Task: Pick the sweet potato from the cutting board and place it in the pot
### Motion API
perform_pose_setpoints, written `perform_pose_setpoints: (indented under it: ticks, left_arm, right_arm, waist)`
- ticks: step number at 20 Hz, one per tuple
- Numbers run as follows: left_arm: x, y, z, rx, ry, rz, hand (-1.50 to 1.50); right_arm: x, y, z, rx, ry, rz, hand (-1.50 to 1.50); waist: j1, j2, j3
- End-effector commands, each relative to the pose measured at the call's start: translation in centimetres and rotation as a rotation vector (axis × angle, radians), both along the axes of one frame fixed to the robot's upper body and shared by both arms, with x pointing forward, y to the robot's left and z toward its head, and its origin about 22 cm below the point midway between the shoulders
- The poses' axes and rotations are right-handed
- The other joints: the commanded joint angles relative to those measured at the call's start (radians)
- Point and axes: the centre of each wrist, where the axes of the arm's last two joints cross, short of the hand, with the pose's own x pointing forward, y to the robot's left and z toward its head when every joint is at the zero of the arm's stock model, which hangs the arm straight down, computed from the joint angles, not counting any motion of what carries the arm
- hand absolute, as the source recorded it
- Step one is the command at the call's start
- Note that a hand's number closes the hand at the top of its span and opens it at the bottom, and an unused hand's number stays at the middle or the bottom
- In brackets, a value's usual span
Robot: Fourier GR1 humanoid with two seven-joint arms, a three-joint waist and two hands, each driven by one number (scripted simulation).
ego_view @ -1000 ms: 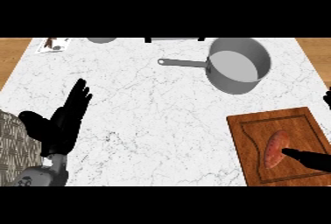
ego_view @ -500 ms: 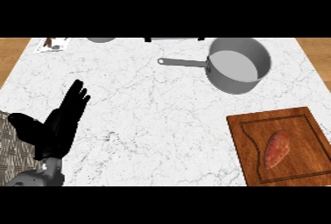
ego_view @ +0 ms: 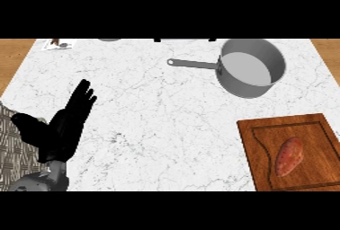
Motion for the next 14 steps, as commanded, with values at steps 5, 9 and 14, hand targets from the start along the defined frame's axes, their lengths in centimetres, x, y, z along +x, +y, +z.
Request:
perform_pose_setpoints:
  ticks: [5, 9, 14]
  left_arm:
    - [-0.4, -0.3, -0.1, -0.007, -0.012, -0.017, 0.0]
    - [0.5, -0.2, 0.4, -0.007, 0.002, -0.03, 0.0]
    - [1.1, -1.2, 0.2, 0.004, -0.012, -0.006, 0.0]
  right_arm:
    - [0.1, 2.4, -0.9, -0.034, 0.15, -0.083, -1.5]
    - [1.0, 2.3, -2.8, -0.048, 0.239, -0.077, -1.5]
    - [1.0, 3.1, -4.4, -0.112, 0.283, -0.083, -1.5]
  waist:
    - [0.014, 0.002, 0.002]
    - [0.018, 0.003, 0.002]
    - [0.01, 0.002, 0.002]
